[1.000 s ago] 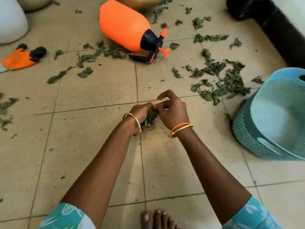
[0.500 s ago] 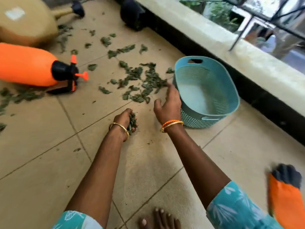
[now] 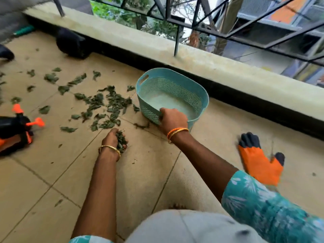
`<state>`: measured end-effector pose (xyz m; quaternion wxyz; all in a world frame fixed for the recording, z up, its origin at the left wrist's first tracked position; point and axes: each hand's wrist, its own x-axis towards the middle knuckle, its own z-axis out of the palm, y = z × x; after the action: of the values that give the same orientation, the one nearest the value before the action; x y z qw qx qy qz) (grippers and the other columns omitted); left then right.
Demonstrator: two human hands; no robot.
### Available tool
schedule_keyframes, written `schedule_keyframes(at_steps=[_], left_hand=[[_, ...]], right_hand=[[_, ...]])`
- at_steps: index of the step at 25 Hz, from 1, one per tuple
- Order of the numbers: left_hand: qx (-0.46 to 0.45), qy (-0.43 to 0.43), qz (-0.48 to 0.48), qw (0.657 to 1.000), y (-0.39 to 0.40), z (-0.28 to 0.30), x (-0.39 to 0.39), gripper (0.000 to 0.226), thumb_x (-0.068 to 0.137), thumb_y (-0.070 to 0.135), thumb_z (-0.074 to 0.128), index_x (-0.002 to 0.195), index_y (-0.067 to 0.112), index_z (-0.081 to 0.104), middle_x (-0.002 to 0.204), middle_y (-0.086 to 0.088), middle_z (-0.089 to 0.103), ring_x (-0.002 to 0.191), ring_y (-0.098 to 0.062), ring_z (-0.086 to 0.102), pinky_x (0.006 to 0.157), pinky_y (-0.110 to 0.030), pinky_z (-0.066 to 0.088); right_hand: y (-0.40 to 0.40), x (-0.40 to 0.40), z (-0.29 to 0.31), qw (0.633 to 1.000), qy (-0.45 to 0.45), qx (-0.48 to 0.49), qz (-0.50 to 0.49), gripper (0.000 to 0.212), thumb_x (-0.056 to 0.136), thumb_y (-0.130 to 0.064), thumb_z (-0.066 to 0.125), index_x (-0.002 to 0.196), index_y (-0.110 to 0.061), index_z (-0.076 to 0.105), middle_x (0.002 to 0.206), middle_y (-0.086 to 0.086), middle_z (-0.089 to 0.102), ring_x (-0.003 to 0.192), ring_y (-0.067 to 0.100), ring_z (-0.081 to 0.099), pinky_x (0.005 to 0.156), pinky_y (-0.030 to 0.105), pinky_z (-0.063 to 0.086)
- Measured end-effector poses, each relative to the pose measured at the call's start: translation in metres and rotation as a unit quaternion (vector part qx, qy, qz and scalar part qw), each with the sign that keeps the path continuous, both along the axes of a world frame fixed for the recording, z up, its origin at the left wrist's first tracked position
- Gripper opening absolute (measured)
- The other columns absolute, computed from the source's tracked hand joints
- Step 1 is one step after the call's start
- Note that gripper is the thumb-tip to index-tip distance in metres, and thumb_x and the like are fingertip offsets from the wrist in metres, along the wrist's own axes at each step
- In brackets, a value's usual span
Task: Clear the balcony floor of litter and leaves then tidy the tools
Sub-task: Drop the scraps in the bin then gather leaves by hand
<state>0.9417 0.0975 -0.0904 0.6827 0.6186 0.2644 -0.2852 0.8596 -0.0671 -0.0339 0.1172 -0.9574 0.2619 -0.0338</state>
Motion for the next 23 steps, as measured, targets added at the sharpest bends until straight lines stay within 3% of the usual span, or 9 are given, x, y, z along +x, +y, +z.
schedule_keyframes(at_steps=[4, 8, 11, 14, 17, 19, 23], left_hand=[[-0.015, 0.011, -0.005, 1.0, -0.002, 0.002, -0.005, 0.028, 0.097, 0.027, 0.043, 0.071, 0.015, 0.047, 0.065, -0.002, 0.047, 0.031, -0.012, 0.046, 0.034, -0.01, 0.029], [-0.043, 0.039, -0.008, 0.998, -0.01, 0.002, -0.013, 0.031, 0.096, 0.026, 0.043, 0.067, 0.015, 0.044, 0.057, -0.001, 0.046, 0.028, -0.011, 0.044, 0.034, -0.008, 0.027], [-0.067, 0.038, -0.018, 0.997, -0.015, 0.003, -0.013, 0.032, 0.094, 0.025, 0.045, 0.063, 0.018, 0.041, 0.042, 0.004, 0.044, 0.029, -0.012, 0.042, 0.034, -0.008, 0.025], [-0.071, 0.031, -0.026, 0.997, -0.015, 0.001, -0.013, 0.033, 0.094, 0.025, 0.045, 0.062, 0.016, 0.041, 0.042, 0.004, 0.043, 0.031, -0.012, 0.042, 0.035, -0.01, 0.028], [-0.057, 0.034, -0.031, 0.997, -0.014, -0.004, -0.013, 0.034, 0.094, 0.025, 0.046, 0.061, 0.016, 0.042, 0.043, 0.004, 0.044, 0.031, -0.012, 0.045, 0.035, -0.01, 0.03], [-0.047, 0.035, -0.033, 0.998, -0.014, -0.005, -0.013, 0.033, 0.094, 0.026, 0.046, 0.062, 0.016, 0.042, 0.044, 0.004, 0.045, 0.032, -0.012, 0.046, 0.035, -0.01, 0.031], [-0.028, 0.033, -0.046, 0.998, -0.015, -0.005, -0.014, 0.034, 0.093, 0.028, 0.048, 0.061, 0.017, 0.043, 0.046, 0.003, 0.046, 0.035, -0.011, 0.047, 0.034, -0.012, 0.032]], right_hand=[[-0.022, -0.046, 0.017, 0.995, -0.054, -0.035, -0.077, 0.015, 0.089, -0.019, 0.05, 0.099, -0.016, 0.061, 0.09, 0.013, 0.066, 0.089, 0.035, 0.06, 0.059, 0.033, 0.035], [-0.048, -0.084, 0.01, 0.984, 0.001, -0.051, -0.168, 0.015, 0.087, -0.015, 0.051, 0.101, -0.016, 0.058, 0.096, 0.013, 0.066, 0.094, 0.035, 0.059, 0.07, 0.036, 0.041], [-0.06, -0.092, -0.004, 0.97, 0.006, -0.065, -0.233, 0.027, 0.086, -0.008, 0.051, 0.112, -0.015, 0.054, 0.113, 0.011, 0.06, 0.106, 0.033, 0.052, 0.085, 0.04, 0.036], [-0.057, -0.084, -0.007, 0.956, -0.047, -0.088, -0.276, 0.05, 0.078, 0.004, 0.052, 0.126, -0.012, 0.045, 0.139, 0.016, 0.039, 0.12, 0.035, 0.039, 0.094, 0.044, 0.032], [-0.044, -0.051, -0.012, 0.971, -0.141, -0.087, -0.17, 0.067, 0.068, 0.013, 0.049, 0.13, -0.011, 0.045, 0.142, 0.019, 0.033, 0.131, 0.035, 0.031, 0.105, 0.049, 0.032], [-0.05, -0.015, -0.021, 0.991, -0.1, -0.02, -0.086, 0.064, 0.073, 0.009, 0.052, 0.133, -0.01, 0.043, 0.145, 0.018, 0.03, 0.133, 0.033, 0.026, 0.11, 0.045, 0.031], [-0.097, 0.056, -0.048, 0.994, 0.018, 0.088, -0.068, 0.068, 0.083, -0.002, 0.06, 0.143, -0.018, 0.032, 0.155, 0.015, 0.01, 0.141, 0.036, 0.009, 0.113, 0.048, 0.021]])
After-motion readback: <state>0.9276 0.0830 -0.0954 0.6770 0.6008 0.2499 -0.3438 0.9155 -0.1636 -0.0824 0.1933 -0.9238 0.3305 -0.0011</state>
